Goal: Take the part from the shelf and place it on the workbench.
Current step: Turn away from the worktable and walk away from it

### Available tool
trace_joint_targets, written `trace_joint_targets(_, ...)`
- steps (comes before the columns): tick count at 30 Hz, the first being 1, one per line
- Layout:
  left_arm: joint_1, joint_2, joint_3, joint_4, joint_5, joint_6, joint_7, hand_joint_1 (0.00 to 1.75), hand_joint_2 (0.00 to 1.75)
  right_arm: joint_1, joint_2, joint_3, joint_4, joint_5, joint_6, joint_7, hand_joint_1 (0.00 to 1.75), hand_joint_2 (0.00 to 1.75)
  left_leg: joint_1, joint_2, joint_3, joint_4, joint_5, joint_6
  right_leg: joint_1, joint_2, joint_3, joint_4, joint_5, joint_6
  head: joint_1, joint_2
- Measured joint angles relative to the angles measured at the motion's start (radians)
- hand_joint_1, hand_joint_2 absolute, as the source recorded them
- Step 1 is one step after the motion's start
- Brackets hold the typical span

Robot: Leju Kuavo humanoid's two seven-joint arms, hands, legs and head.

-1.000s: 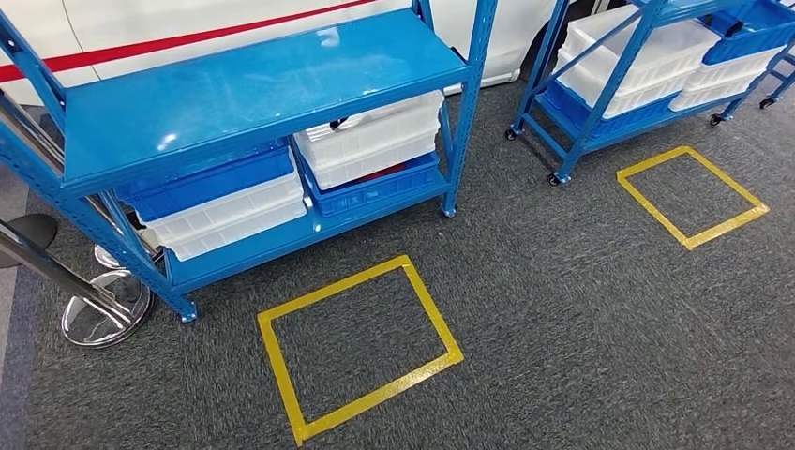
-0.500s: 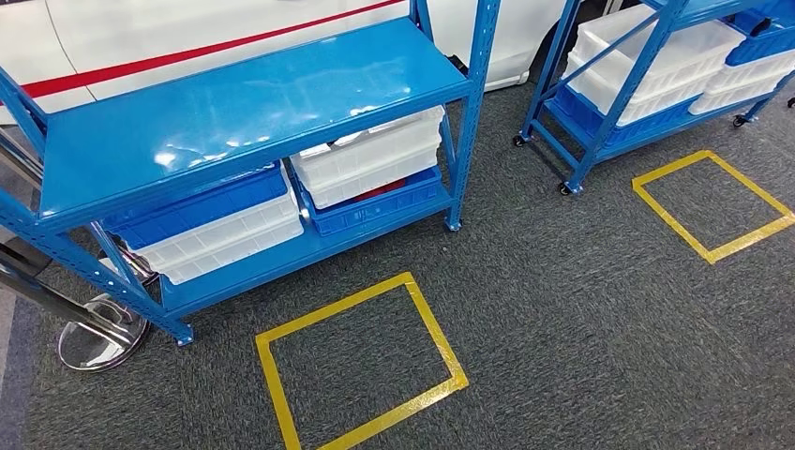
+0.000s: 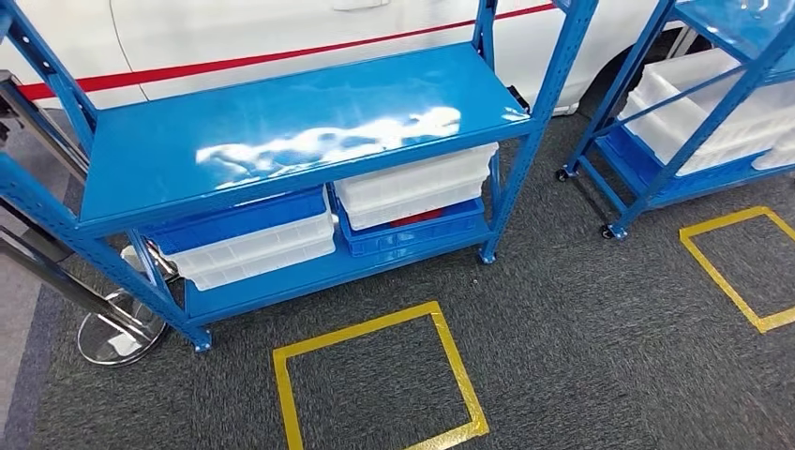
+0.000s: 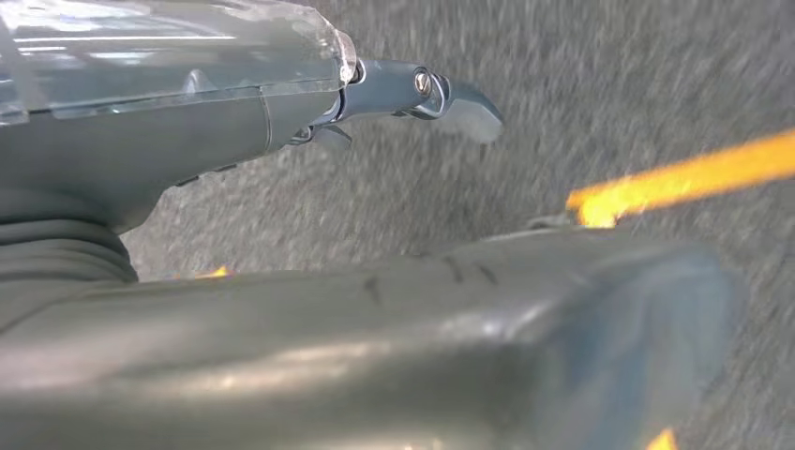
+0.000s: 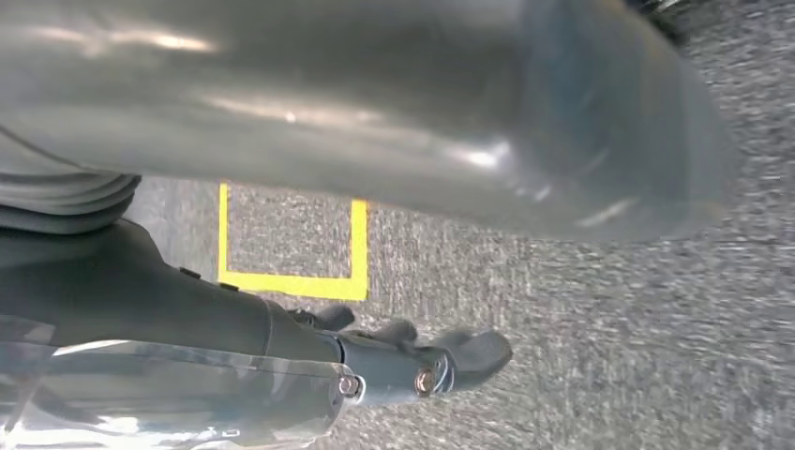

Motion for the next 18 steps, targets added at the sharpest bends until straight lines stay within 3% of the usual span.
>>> trace_joint_targets(2, 0.001, 0.001, -0.004, 0.001, -0.004, 0.0, -0.001, 0.0, 0.0, 0.004, 0.0, -0.011, 0.0, -0.005, -0.001, -0.001, 0.0, 0.0, 0.001, -0.017, 0.03, -0.001, -0.024, -0.003, -0.003, 0.002, -0.064, 0.022, -0.057, 0.008, 0.0, 0.0)
trace_joint_targets(3, 0.002, 0.001, -0.007, 0.001, -0.005, 0.0, -0.001, 0.0, 0.0, 0.007, -0.001, -0.015, 0.0, -0.006, -0.001, -0.001, 0.0, 0.0, 0.003, -0.024, 0.049, -0.001, -0.038, -0.006, -0.004, 0.002, -0.08, -0.003, -0.057, 0.012, 0.0, 0.0)
trace_joint_targets(4, 0.004, 0.001, -0.009, 0.002, -0.006, -0.001, -0.001, 0.0, 0.0, 0.011, -0.001, -0.018, 0.0, -0.006, -0.001, -0.002, 0.0, 0.0, 0.004, -0.029, 0.068, -0.001, -0.054, -0.01, -0.004, 0.002, -0.087, -0.046, -0.025, 0.013, 0.0, 0.0)
trace_joint_targets(7, 0.006, 0.002, -0.015, 0.004, -0.011, 0.0, -0.001, 0.0, 0.0, 0.019, -0.002, -0.024, 0.004, 0.004, -0.002, 0.0, 0.0, 0.0, 0.003, -0.04, 0.111, 0.002, -0.103, -0.025, -0.002, 0.003, -0.096, -0.182, 0.17, 0.003, 0.0, 0.0)
trace_joint_targets(8, 0.005, 0.002, -0.016, 0.005, -0.012, 0.0, -0.001, 0.0, 0.0, 0.019, -0.001, -0.025, 0.005, 0.01, -0.004, 0.0, 0.0, 0.0, 0.002, -0.042, 0.122, 0.003, -0.115, -0.031, 0.0, 0.003, -0.095, -0.199, 0.204, -0.005, 0.0, 0.0)
trace_joint_targets(10, 0.0, 0.004, -0.018, 0.006, -0.012, 0.004, 0.0, 0.0, 0.0, 0.016, -0.001, -0.025, 0.005, 0.016, -0.01, 0.001, 0.0, 0.0, 0.002, -0.043, 0.131, 0.014, -0.118, -0.042, 0.001, 0.0, -0.081, -0.204, 0.201, -0.021, 0.0, 0.0)
trace_joint_targets(11, -0.001, 0.005, -0.018, 0.007, -0.011, 0.009, 0.001, 0.0, 0.0, 0.015, 0.0, -0.027, 0.005, 0.014, -0.013, 0.0, 0.0, 0.0, 0.002, -0.037, 0.125, 0.038, -0.109, -0.047, 0.0, -0.003, -0.07, -0.21, 0.197, -0.028, 0.0, 0.0)
trace_joint_targets(13, -0.002, 0.006, -0.019, 0.009, -0.006, 0.023, 0.007, 0.0, 0.0, 0.012, 0.002, -0.032, 0.005, 0.01, -0.018, -0.003, 0.0, 0.0, 0.005, -0.021, 0.072, 0.135, -0.11, -0.057, -0.004, -0.007, -0.044, -0.224, 0.187, -0.04, 0.0, 0.0)
trace_joint_targets(16, -0.002, 0.006, -0.019, 0.01, -0.004, 0.044, 0.022, 0.0, 0.0, 0.01, 0.002, -0.04, 0.005, 0.008, -0.02, -0.011, 0.0, 0.0, 0.013, -0.005, -0.042, 0.279, -0.198, -0.073, -0.003, -0.008, -0.009, -0.235, 0.162, -0.044, -0.001, 0.0)
trace_joint_targets(17, -0.001, 0.006, -0.019, 0.01, -0.005, 0.049, 0.026, 0.0, 0.0, 0.009, 0.002, -0.042, 0.005, 0.008, -0.021, -0.014, 0.0, 0.0, 0.015, -0.003, -0.064, 0.284, -0.213, -0.075, -0.003, -0.008, 0.003, -0.235, 0.152, -0.044, -0.001, 0.0)
trace_joint_targets(18, 0.0, 0.006, -0.019, 0.01, -0.005, 0.053, 0.029, 0.0, 0.0, 0.009, 0.002, -0.044, 0.005, 0.008, -0.022, -0.017, 0.0, 0.0, 0.016, -0.002, -0.073, 0.262, -0.2, -0.076, -0.003, -0.008, 0.018, -0.235, 0.141, -0.043, -0.001, 0.0)
